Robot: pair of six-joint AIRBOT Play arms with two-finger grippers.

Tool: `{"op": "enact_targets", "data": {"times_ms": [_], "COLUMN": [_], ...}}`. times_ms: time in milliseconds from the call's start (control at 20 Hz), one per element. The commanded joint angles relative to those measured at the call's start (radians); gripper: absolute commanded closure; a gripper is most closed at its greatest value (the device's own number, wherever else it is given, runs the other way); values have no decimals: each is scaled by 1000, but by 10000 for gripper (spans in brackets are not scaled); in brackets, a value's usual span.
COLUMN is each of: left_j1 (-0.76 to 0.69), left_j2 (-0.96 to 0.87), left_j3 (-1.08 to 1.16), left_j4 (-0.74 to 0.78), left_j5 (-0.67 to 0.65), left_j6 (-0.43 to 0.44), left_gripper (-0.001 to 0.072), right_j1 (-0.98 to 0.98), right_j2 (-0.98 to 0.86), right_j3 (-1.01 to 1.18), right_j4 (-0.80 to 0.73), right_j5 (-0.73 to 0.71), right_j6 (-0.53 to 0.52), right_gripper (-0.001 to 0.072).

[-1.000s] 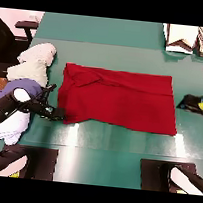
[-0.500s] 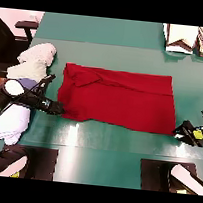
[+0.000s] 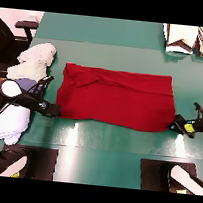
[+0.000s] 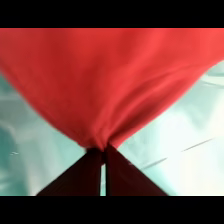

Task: Fold the shirts.

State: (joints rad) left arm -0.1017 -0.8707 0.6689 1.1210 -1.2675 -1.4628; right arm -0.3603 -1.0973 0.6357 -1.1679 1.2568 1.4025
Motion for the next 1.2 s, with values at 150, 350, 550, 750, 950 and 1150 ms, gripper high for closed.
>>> {"op": "enact_targets", "data": {"times_ms": [150,350,550,750,950,1150], "left_j1": [0,0,0,0,0,0], "left_j2": [229,206,-18,-315,-531,-593], "left_j3": [20,96,206,430,589,602], "left_j4": [84,92,118,133,134,133], "left_j5": [-299,-161,16,118,178,232], "left_j6": [-85,-89,-26,30,58,56], "left_gripper": [683,684,683,682,681,679], "right_j1": [83,179,312,360,364,345], "right_j2": [286,309,84,-200,-415,-549], "right_j3": [135,219,385,592,763,888], "right_j4": [-219,-220,-220,-220,-185,-60], "right_j5": [317,286,171,141,128,134], "right_j6": [61,106,136,136,133,79], "right_gripper": [696,696,695,695,694,580]}}
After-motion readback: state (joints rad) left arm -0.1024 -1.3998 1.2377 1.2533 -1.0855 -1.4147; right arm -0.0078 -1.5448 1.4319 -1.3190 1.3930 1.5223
